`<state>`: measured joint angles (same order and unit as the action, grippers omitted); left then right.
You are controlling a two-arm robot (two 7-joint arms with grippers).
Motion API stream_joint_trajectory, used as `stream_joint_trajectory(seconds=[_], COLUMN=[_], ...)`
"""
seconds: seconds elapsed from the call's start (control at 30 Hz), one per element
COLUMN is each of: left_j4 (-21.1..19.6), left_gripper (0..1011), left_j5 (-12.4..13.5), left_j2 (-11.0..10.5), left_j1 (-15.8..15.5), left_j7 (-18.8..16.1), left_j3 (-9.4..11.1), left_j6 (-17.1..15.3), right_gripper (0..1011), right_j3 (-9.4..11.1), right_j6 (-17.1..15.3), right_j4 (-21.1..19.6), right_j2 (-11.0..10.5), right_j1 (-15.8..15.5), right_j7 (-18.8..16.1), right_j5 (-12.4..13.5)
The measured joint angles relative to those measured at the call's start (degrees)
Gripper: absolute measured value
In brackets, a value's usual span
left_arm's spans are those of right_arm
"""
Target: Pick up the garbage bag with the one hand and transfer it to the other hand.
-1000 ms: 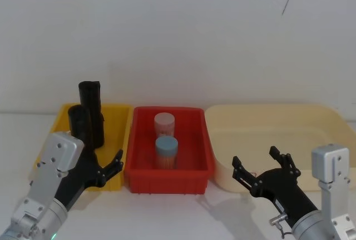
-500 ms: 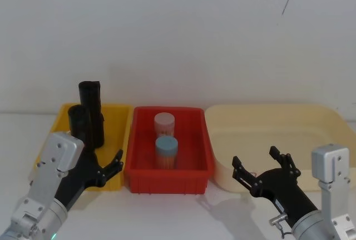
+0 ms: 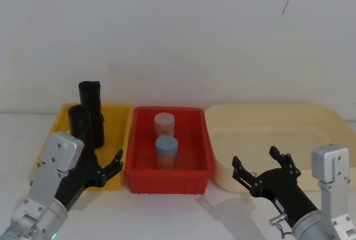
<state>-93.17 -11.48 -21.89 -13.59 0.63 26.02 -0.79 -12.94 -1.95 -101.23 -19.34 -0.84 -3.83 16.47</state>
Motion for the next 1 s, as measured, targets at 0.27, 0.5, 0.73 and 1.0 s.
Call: stream_joint_trajectory(seconds=[0.27,0.5,0.73,1.0], left_j4=[0.0,0.0,-0.42,-1.33], left_gripper=[1002,1001,1002,1001], left_j5=[0.0,0.0,-0.03,-1.14], left_j2=[0.0,0.0,-0.07,0.03], left_j1=[0.0,0.0,0.54,1.97], left_j7=[0.0,0.0,-0.2,-0.9], left_j3=[0.0,0.0,-0.52,-2.03], left_j6=[0.0,0.0,-0.05,-1.52], right_gripper=[1000,1000,1000,1000], right_j3=[0.0,0.0,0.0,0.0], right_j6=[0.0,0.0,0.0,0.0], right_j4=[0.0,0.0,0.0,0.0], right_j2=[0.0,0.0,0.0,0.0], right_j1=[0.0,0.0,0.0,0.0], right_j7=[0.0,0.0,0.0,0.0], right_j5=[0.0,0.0,0.0,0.0])
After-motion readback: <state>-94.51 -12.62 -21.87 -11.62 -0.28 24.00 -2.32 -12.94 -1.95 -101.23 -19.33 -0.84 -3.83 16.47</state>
